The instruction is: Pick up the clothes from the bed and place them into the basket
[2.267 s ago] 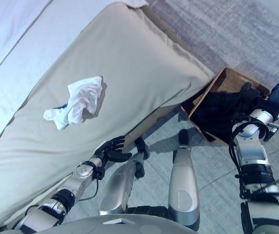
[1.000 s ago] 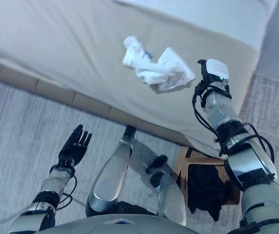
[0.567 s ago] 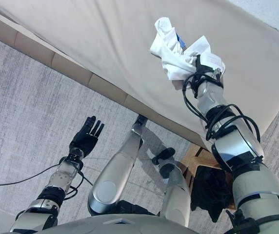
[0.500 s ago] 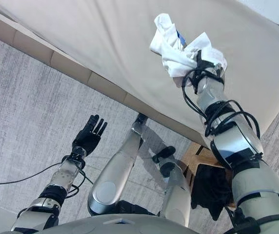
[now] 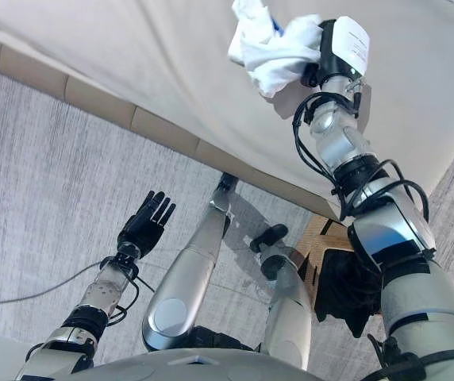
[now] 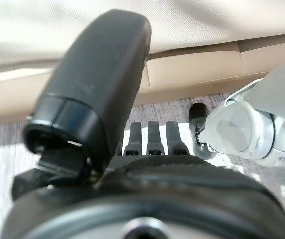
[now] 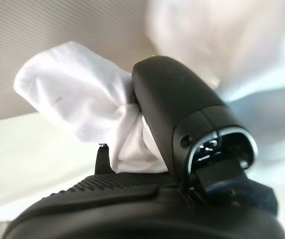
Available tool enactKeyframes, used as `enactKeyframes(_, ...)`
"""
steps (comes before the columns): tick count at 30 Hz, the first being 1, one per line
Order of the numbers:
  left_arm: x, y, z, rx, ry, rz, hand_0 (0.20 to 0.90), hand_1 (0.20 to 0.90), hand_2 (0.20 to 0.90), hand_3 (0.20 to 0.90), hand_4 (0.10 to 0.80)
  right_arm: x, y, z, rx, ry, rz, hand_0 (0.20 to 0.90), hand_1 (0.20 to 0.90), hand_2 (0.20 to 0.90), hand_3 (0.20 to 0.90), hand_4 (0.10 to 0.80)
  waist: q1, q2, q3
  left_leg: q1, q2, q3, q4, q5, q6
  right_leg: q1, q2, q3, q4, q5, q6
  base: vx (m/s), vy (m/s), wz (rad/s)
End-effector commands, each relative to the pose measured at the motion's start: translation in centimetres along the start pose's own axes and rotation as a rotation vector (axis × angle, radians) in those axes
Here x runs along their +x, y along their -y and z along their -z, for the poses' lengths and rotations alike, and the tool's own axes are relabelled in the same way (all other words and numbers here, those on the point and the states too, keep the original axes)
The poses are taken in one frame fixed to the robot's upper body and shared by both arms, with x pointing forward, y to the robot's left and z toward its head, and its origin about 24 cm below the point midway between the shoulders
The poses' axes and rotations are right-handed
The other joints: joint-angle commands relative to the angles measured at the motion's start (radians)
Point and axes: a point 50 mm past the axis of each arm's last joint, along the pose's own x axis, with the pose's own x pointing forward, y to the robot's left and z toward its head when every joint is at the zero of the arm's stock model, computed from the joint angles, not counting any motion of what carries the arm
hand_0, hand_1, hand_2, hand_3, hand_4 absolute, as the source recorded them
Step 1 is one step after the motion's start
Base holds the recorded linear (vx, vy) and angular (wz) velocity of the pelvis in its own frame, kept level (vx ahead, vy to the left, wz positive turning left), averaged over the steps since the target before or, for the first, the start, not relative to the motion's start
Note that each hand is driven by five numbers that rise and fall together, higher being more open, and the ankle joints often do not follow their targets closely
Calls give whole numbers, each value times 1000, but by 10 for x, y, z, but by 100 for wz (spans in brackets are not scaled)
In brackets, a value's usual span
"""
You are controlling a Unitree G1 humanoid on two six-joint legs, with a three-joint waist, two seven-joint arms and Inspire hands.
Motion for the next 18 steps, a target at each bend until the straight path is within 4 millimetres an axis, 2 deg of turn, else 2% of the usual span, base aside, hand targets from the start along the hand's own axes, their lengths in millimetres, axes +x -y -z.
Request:
enactKeyframes(1,-11,-27,-6,129,4,-154,900,900,900,900,800,15,94,-39,180,249,423,300,300,300,200,100,-90,-67,-14,207,-8,69,19,-232,70,134,73,21,-90,99,6,-2,-82,-51)
enactKeyframes(4,-12,-34,-2,159,-23,-223,900,900,900,900,800,5,113,-41,199,284,476,300,300,300,200,100,-131,-73,-41,319,10,111,-27,-236,67,218,89,70,-142,94,4,2,-89,-63)
enactKeyframes(5,-13,-36,1,171,-36,-236,900,900,900,900,800,0,120,-39,193,294,502,300,300,300,200,100,-149,-77,-61,342,9,134,-54,-206,71,236,86,70,-170,111,-7,-7,-92,-49)
enactKeyframes(6,-15,-39,5,186,-56,-251,900,900,900,900,800,-6,128,-36,184,299,532,300,300,300,200,100,-170,-75,-90,379,12,149,-84,-204,68,260,94,88,-190,110,-8,5,-78,-36)
enactKeyframes(8,-19,-45,14,224,-99,-293,900,900,900,900,800,-16,141,-27,169,290,551,300,300,300,200,100,-214,-63,-156,457,12,171,-152,-194,65,308,112,124,-228,108,-7,89,-100,-46)
enactKeyframes(12,-28,-56,32,282,-192,-327,900,900,900,900,800,-29,162,-18,87,289,614,300,300,300,200,100,-278,-30,-244,560,17,218,-216,-187,60,364,120,161,-253,102,-14,44,-134,-45)
enactKeyframes(14,-35,-63,46,212,-223,-351,900,900,900,900,800,-37,168,-10,42,283,625,300,300,300,200,100,-318,-3,-302,617,15,246,-243,-189,56,398,121,185,-279,102,-18,34,-109,-53)
enactKeyframes(18,-45,-68,65,59,-234,-391,900,900,900,900,800,-51,171,10,-3,238,628,300,300,300,200,100,-362,25,-371,673,12,281,-290,-179,53,429,123,206,-314,109,-22,34,-101,-40)
